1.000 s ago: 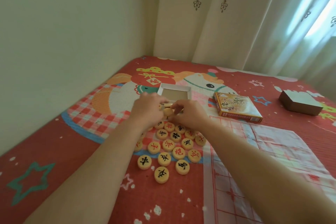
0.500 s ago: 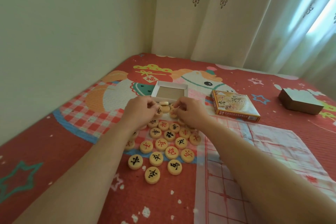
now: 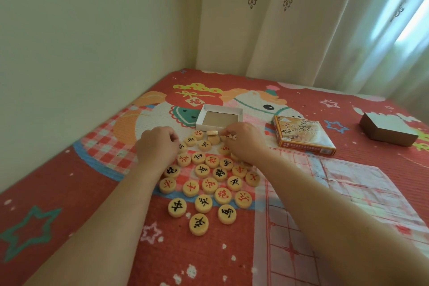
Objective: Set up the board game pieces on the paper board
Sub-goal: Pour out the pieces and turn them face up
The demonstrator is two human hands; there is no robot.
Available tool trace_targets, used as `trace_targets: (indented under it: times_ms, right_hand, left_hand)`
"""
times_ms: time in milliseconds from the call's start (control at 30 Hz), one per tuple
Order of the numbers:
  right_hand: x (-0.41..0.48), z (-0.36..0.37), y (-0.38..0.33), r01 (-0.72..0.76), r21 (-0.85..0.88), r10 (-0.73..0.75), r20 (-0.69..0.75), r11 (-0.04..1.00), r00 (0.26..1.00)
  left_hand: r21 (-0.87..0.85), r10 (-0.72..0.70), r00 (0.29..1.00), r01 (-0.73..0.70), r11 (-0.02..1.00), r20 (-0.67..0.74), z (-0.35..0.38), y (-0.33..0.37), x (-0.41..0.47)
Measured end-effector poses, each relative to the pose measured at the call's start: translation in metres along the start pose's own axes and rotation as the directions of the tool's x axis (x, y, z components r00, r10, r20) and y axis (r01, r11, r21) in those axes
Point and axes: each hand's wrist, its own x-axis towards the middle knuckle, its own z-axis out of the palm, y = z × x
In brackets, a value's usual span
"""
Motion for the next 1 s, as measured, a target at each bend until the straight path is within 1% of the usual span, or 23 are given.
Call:
trace_targets:
  times_ms: [67,133,233,333,400,500,533,700,833,900,1000]
  right_hand:
    - [0.003,0.006,-0.004,0.015,-0.004,-0.015,0.032,1.0,0.999]
    - [0.006,0.011,-0.006,0.035,-0.045,-0.033,0.037,0.998,0.999]
    - [0.009,0.014,-0.008,0.075,-0.14,-0.07,0.041,0.987,0.997]
    - [0.008,0.011,-0.011,0.09,-0.192,-0.069,0.11,0.977,0.991]
    - [0.008,0.01,-0.012,0.073,-0.177,-0.053,0.116,0.981,0.992]
    - [0.007,0.01,-0.014,0.018,-0.069,-0.013,0.074,0.997,0.997]
    - [0.006,0.011,-0.015,0.015,-0.057,-0.012,0.058,0.998,0.998]
    - [0.003,0.015,-0.014,0.026,-0.089,-0.025,0.008,0.996,1.0]
    - [0.001,0.013,-0.012,0.027,-0.064,-0.028,-0.009,0.998,1.0]
    - [-0.001,0.012,-0.012,0.03,-0.055,-0.029,0.01,0.998,1.0]
    - [-0.003,0.01,-0.009,0.046,0.005,-0.046,0.019,0.999,0.999]
  left_hand:
    - [-0.016,0.102,0.995,-0.102,0.995,-0.018,0.003,0.008,0.0]
    - [-0.031,0.206,0.978,-0.206,0.978,0.0,0.009,0.019,0.001]
    - [0.009,0.309,0.945,-0.311,0.95,0.107,0.017,0.037,0.009]
    - [0.025,0.303,0.93,-0.315,0.949,0.206,0.023,0.046,0.021]
    - [0.051,0.284,0.928,-0.304,0.951,0.242,0.026,0.05,0.025]
    - [0.082,0.255,0.939,-0.28,0.956,0.229,0.028,0.056,0.025]
    - [0.089,0.246,0.944,-0.271,0.959,0.219,0.029,0.057,0.025]
    - [0.045,0.221,0.958,-0.232,0.972,0.184,0.033,0.052,0.027]
    - [0.096,0.209,0.95,-0.236,0.967,0.231,0.033,0.048,0.03]
    - [0.112,0.228,0.948,-0.257,0.96,0.221,0.035,0.049,0.032]
    - [0.115,0.312,0.935,-0.333,0.936,0.17,0.035,0.05,0.032]
